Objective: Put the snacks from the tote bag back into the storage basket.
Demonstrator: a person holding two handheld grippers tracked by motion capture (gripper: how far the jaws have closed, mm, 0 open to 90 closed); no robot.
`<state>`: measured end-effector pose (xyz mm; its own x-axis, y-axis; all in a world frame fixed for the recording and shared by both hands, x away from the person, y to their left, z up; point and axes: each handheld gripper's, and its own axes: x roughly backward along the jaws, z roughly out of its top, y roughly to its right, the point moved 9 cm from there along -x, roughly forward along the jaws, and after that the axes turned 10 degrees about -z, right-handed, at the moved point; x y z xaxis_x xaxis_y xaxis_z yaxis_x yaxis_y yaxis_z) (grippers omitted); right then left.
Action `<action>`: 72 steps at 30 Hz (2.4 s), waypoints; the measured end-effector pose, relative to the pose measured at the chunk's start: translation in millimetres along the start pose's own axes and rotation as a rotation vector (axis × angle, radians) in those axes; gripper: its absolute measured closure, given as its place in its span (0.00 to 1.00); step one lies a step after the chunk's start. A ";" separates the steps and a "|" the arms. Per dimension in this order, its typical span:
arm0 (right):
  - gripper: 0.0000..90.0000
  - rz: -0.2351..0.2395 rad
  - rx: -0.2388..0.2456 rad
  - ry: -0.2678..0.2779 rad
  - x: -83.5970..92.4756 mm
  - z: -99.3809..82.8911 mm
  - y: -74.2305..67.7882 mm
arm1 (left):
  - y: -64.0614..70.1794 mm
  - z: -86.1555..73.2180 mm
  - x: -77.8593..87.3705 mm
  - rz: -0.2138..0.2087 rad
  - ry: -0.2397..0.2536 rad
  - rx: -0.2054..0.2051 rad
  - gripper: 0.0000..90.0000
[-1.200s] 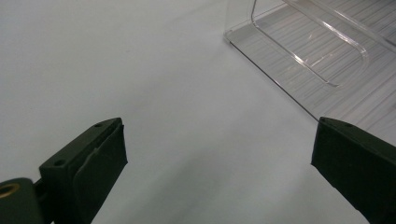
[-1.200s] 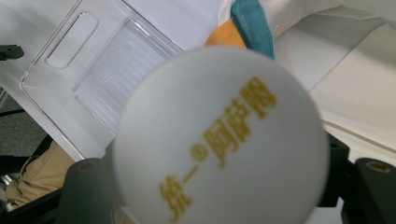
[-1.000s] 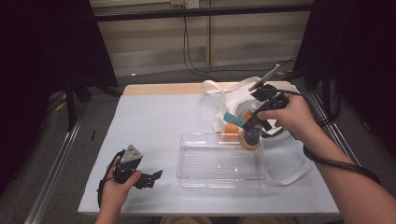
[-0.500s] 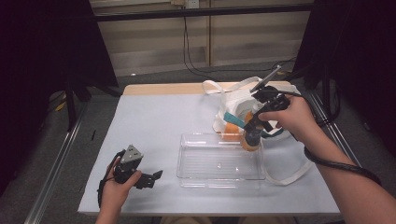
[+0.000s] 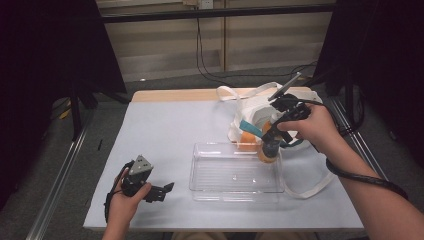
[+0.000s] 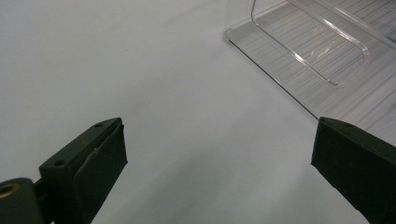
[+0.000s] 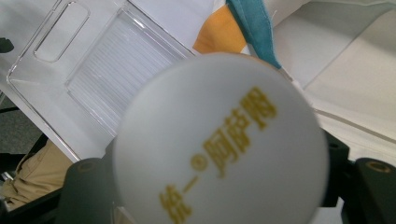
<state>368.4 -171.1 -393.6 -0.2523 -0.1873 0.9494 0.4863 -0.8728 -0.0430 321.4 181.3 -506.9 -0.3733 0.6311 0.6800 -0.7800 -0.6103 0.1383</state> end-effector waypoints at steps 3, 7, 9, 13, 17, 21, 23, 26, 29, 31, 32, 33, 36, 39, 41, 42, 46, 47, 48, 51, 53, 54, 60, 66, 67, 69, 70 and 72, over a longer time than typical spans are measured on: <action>0.34 0.003 -0.013 -0.011 -0.2 -1.5 -0.6 | 0.3 0.1 -0.1 -0.001 0.002 0.004 0.04; 0.34 0.006 -0.009 -0.007 -2.5 -2.2 -0.1 | 0.2 0.0 -0.2 -0.001 0.003 0.002 0.04; 0.34 0.003 0.006 0.001 -4.4 -2.5 1.4 | 0.3 -0.1 -0.3 -0.003 0.001 0.001 0.03; 0.34 0.003 -0.001 -0.004 -6.9 -3.9 0.7 | 0.2 0.0 -0.1 -0.001 0.002 0.004 0.03; 0.34 0.002 0.006 -0.002 -7.9 -4.5 1.5 | -0.4 0.6 -0.1 0.004 0.007 0.000 0.03; 0.34 0.004 -0.010 -0.019 -7.4 -6.6 0.5 | 0.2 0.0 -0.4 0.002 0.002 0.002 0.04; 0.34 0.006 0.001 -0.005 -8.8 -5.7 0.9 | 0.1 0.0 -0.1 0.000 0.001 0.000 0.03; 0.34 0.004 0.005 -0.008 -10.0 -6.5 1.2 | 0.3 0.0 -0.2 -0.001 0.002 0.002 0.03; 0.34 0.004 -0.020 -0.029 -10.5 -8.2 -0.4 | 0.0 0.0 0.0 0.000 0.001 0.001 0.03; 0.34 0.006 0.009 -0.010 -12.5 -7.7 1.6 | 0.1 -0.1 -0.3 -0.001 0.002 0.002 0.03; 0.34 0.007 0.007 -0.009 -12.5 -7.6 1.6 | 0.3 -0.2 -0.3 -0.002 0.001 0.003 0.03; 0.34 0.008 0.007 -0.009 -12.5 -7.7 1.6 | 0.4 -0.3 -0.2 -0.003 0.000 0.002 0.03; 0.34 0.004 0.012 -0.007 -12.9 -8.0 1.8 | 0.1 -0.1 -0.2 -0.001 0.000 0.000 0.03; 0.34 0.005 0.011 -0.006 -13.8 -7.9 1.1 | -0.1 0.0 0.0 0.001 0.001 0.000 0.03; 0.34 0.003 0.017 -0.011 -14.4 -8.5 1.5 | 0.6 0.4 -0.2 -0.001 0.007 0.006 0.03; 0.34 0.004 0.014 -0.009 -15.0 -8.3 1.1 | -0.3 0.0 0.5 0.002 -0.001 -0.003 0.03; 0.34 0.005 0.015 -0.007 -16.8 -8.9 1.3 | -0.2 0.1 0.3 0.000 0.002 0.000 0.03; 0.34 0.002 0.013 -0.017 -16.6 -9.7 1.0 | -0.4 0.3 0.3 0.002 0.003 -0.002 0.03; 0.34 0.003 0.015 -0.016 -17.2 -9.8 0.9 | -0.1 0.6 0.0 0.002 0.007 0.003 0.03; 0.34 0.004 0.011 -0.018 -17.8 -10.3 0.8 | 0.0 0.2 0.4 0.000 0.002 0.000 0.03; 0.34 0.005 0.006 -0.024 -18.1 -11.2 0.6 | 0.1 0.0 0.3 0.000 0.001 0.001 0.03; 0.34 0.004 0.010 -0.021 -18.7 -11.0 0.9 | 0.0 -0.1 0.4 0.000 0.000 -0.001 0.03; 0.34 0.005 0.015 -0.024 -22.4 -12.8 1.8 | 0.0 0.1 0.0 -0.001 0.004 0.003 0.03; 0.34 0.002 0.015 -0.023 -24.7 -13.3 1.5 | 0.0 0.0 0.2 0.000 0.002 0.001 0.03; 0.34 0.003 0.014 -0.024 -25.0 -13.5 1.3 | 0.0 0.0 0.1 0.000 0.004 0.001 0.03; 0.34 0.001 0.009 -0.034 -25.5 -14.7 1.0 | 0.1 0.0 0.0 0.000 0.003 0.001 0.03; 0.34 0.002 0.017 -0.029 -26.4 -14.6 1.2 | 0.1 0.0 0.1 -0.001 0.002 0.001 0.03; 0.34 0.001 0.015 -0.032 -27.4 -15.4 1.7 | 0.7 0.5 -0.6 -0.001 0.010 0.007 0.03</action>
<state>363.2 -174.5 -424.6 -0.2247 -0.1733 0.9589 0.4990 -0.8657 -0.0395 321.3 180.3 -506.8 -0.3773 0.6368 0.6724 -0.7768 -0.6129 0.1445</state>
